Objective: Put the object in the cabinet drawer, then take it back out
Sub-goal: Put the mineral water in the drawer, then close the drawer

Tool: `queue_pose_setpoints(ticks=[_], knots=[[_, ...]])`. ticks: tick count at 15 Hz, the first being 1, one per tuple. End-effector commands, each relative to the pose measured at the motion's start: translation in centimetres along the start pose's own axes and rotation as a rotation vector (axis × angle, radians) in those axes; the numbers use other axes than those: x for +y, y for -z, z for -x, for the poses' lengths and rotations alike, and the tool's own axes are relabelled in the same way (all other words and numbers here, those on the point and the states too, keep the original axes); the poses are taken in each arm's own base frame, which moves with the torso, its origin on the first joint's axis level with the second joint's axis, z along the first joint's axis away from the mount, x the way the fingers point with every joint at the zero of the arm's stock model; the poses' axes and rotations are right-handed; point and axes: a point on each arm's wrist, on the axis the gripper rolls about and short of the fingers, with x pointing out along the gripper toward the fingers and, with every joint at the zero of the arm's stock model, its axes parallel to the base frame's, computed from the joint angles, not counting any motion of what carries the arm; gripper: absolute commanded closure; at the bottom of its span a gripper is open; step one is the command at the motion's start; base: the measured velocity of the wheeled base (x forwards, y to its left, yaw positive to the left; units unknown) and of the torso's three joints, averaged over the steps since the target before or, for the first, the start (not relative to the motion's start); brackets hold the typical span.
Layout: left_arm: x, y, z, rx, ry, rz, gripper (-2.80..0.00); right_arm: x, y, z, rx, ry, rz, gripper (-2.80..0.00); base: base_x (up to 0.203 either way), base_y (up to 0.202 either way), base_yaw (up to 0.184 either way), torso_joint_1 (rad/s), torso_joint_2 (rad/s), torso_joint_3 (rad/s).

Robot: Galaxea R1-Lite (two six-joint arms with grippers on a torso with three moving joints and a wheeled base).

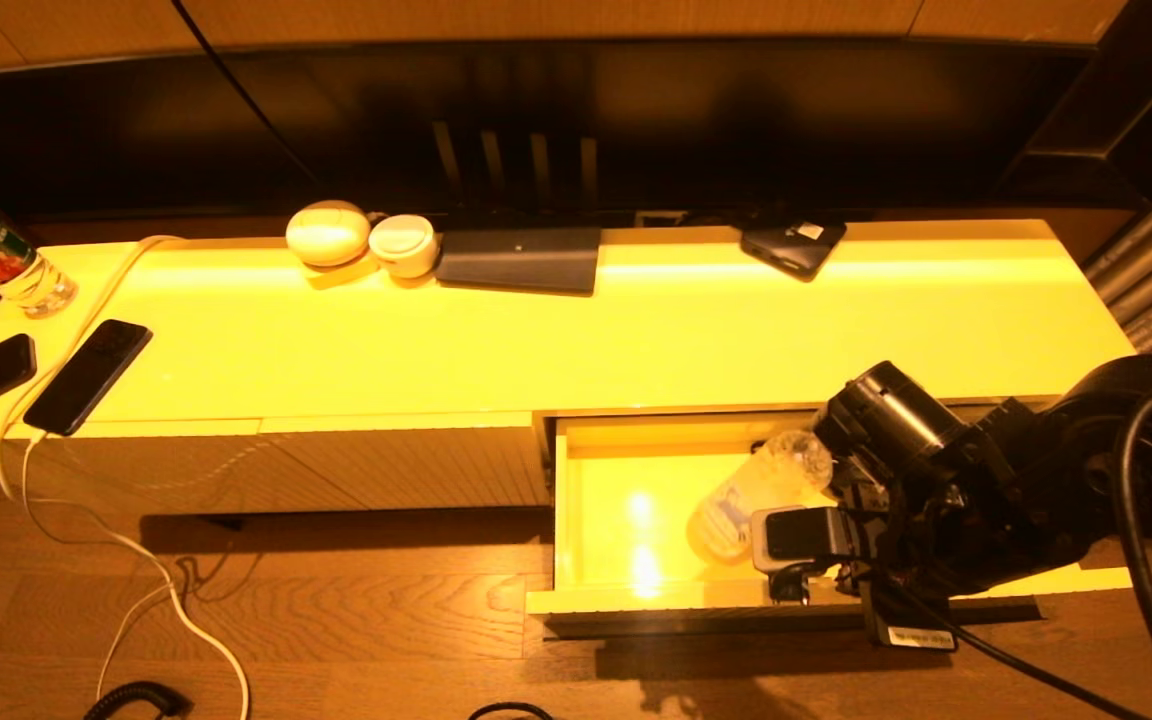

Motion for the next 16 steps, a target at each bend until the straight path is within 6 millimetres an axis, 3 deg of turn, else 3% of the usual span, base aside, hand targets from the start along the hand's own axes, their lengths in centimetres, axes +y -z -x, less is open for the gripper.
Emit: queue_pose_setpoints(ticks=[1, 10, 13, 16], knots=[[0.0, 0.0, 0.0, 0.001, 0.0, 0.0, 0.0, -1.0, 0.3, 0.1, 0.005, 0.03, -0.025, 0.0, 0.0, 0.0, 0.0, 0.0, 0.0, 0.0], [0.0, 0.0, 0.0, 0.001, 0.0, 0.0, 0.0, -2.1, 1.4, 1.8, -0.023, 0.095, -0.135, 0.0, 0.0, 0.0, 0.0, 0.0, 0.0, 0.0], [0.0, 0.0, 0.0, 0.001, 0.0, 0.0, 0.0, -1.8, 2.2, 3.7, -0.06, 0.133, -0.222, 0.0, 0.0, 0.0, 0.0, 0.0, 0.0, 0.0], [0.0, 0.0, 0.0, 0.001, 0.0, 0.0, 0.0, 0.0, 3.8, 6.1, -0.1, 0.153, -0.311, 0.0, 0.0, 0.0, 0.0, 0.0, 0.0, 0.0]])
